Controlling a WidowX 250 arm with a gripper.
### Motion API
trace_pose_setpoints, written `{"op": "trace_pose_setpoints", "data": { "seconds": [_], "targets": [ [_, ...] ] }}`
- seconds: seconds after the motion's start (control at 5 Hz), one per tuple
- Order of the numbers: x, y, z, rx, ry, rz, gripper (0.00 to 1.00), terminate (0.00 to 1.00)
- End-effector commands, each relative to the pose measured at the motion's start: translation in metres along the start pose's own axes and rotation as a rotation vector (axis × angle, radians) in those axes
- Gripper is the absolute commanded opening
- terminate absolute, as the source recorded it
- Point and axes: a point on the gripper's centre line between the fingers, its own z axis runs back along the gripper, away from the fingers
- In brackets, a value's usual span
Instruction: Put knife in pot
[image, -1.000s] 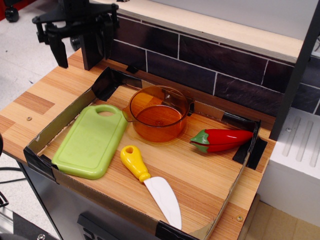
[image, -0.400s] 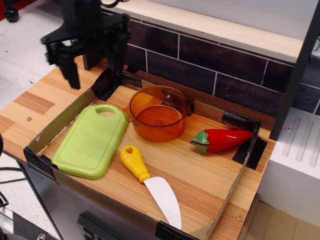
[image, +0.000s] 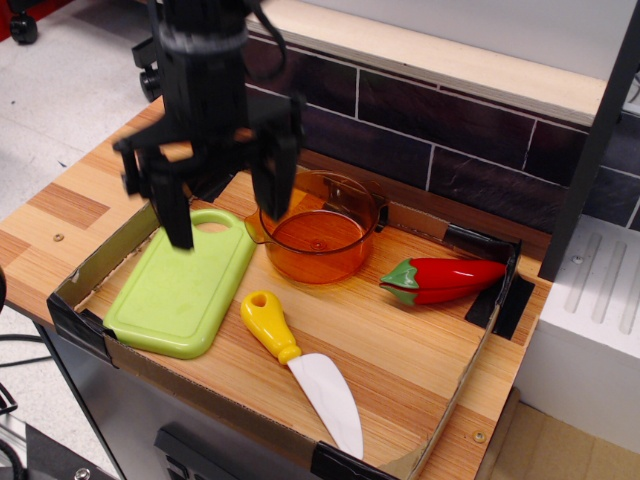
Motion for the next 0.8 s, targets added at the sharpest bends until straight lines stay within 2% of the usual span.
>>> {"op": "trace_pose_setpoints", "data": {
  "seconds": [0.0,0.2,0.6],
  "targets": [
    [-0.019,-0.007,-0.02,-0.016,-0.08,-0.118,1.0,0.0],
    [-0.019,-0.012,-0.037,-0.027,-0.137,-0.14,1.0,0.0],
    [-0.011,-0.02,-0.054,-0.051,-0.158,-0.124,1.0,0.0]
  ]
}}
